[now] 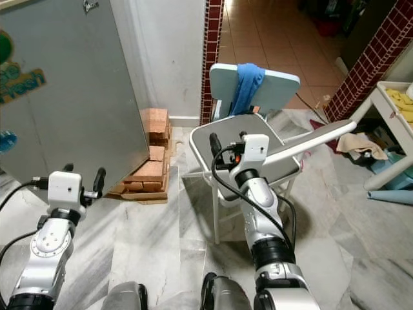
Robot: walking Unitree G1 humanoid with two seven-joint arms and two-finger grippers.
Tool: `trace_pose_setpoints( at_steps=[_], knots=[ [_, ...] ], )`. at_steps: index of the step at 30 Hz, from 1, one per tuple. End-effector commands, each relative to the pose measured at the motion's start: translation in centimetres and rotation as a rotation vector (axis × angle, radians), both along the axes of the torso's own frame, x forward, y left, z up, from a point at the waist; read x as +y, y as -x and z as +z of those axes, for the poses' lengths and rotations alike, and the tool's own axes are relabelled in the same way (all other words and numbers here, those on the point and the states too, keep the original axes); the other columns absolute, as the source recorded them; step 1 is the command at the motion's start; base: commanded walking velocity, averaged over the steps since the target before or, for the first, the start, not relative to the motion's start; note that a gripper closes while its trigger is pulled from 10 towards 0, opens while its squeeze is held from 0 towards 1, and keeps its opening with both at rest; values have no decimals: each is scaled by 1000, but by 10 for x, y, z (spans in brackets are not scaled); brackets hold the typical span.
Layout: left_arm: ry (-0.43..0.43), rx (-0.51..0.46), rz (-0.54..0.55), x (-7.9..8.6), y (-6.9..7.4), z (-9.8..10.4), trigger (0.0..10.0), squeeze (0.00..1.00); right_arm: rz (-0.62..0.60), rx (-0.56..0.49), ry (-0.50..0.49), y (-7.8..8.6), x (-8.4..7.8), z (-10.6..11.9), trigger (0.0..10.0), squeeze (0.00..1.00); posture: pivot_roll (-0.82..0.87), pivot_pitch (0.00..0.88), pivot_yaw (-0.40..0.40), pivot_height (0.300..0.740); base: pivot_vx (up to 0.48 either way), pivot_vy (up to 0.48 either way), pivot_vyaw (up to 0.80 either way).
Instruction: Restocking fridge
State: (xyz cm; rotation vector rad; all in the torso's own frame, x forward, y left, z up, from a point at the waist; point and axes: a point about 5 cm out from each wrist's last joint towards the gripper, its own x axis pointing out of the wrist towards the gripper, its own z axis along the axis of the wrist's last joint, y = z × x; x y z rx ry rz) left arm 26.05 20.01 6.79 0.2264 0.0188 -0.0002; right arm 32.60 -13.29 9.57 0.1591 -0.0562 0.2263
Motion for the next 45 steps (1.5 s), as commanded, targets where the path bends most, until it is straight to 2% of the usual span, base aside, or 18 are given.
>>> trace_pose_setpoints(
  at_steps=[1,9,15,20,24,28,30,35,38,39,42,43,44,45],
  knots=[
    [11,31,-26,-5,3,-8,10000,0,-4,-10,16,1,0,-1,10000,0,91,82,-37,740,0,480,0],
    [3,42,10,-2,8,-16,10000,0,-27,-28,71,4,-4,-4,10000,0,88,52,-13,740,0,480,0],
    [40,31,-21,-4,5,-12,10000,0,-56,-32,97,9,-10,-7,10000,0,89,22,-16,740,0,480,-325],
    [35,32,-10,-1,3,-12,10000,0,-59,-35,109,10,-12,-8,10000,0,84,22,-18,740,0,480,-486],
    [29,13,-6,1,0,-7,10000,0,-80,-48,124,9,-16,-4,10000,0,77,30,-24,740,0,480,-483],
    [6,-44,-20,2,-6,8,10000,0,-126,-59,166,7,-23,1,10000,0,73,56,-25,740,0,480,-475],
    [12,-78,-26,0,-9,18,10000,0,-146,-65,179,10,-30,3,10000,0,72,64,-27,740,0,480,-213],
    [32,-94,-11,1,-11,27,10000,0,-162,-57,163,21,-40,4,10000,0,69,77,-27,740,0,470,0],
    [127,-69,50,4,-8,29,10000,0,-172,-41,153,33,-46,3,10000,0,57,87,-23,740,0,230,0],
    [142,-71,55,3,-5,34,10000,0,-177,-41,150,40,-45,4,10000,0,57,91,-22,740,-244,0,0],
    [142,-85,43,-2,-1,40,10000,0,-178,-42,146,47,-42,5,10000,0,59,95,-17,740,-242,0,0],
    [146,-68,34,-8,1,41,10000,0,-181,-38,138,51,-37,4,10000,0,61,97,-12,740,0,0,0],
    [142,-56,29,-11,2,41,10000,0,-181,-37,137,51,-36,4,10000,0,61,97,-12,740,0,0,0],
    [101,-45,-6,-18,4,38,10000,0,-180,-37,138,51,-34,3,10000,0,62,97,-9,740,0,0,0]
  ],
)
